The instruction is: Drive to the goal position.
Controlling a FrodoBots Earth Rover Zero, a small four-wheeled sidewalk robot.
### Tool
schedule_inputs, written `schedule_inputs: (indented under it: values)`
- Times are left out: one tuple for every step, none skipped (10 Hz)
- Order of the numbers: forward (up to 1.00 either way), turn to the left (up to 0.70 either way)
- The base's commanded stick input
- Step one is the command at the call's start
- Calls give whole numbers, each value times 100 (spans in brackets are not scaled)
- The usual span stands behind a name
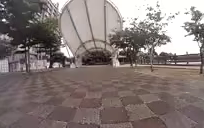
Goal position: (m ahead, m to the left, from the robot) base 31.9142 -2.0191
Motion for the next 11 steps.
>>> schedule_inputs:
  values:
    - [100,0]
    - [100,0]
    - [100,0]
    - [100,0]
    - [100,0]
    - [100,0]
    - [100,0]
    - [100,0]
    - [100,0]
    - [100,0]
    - [100,0]
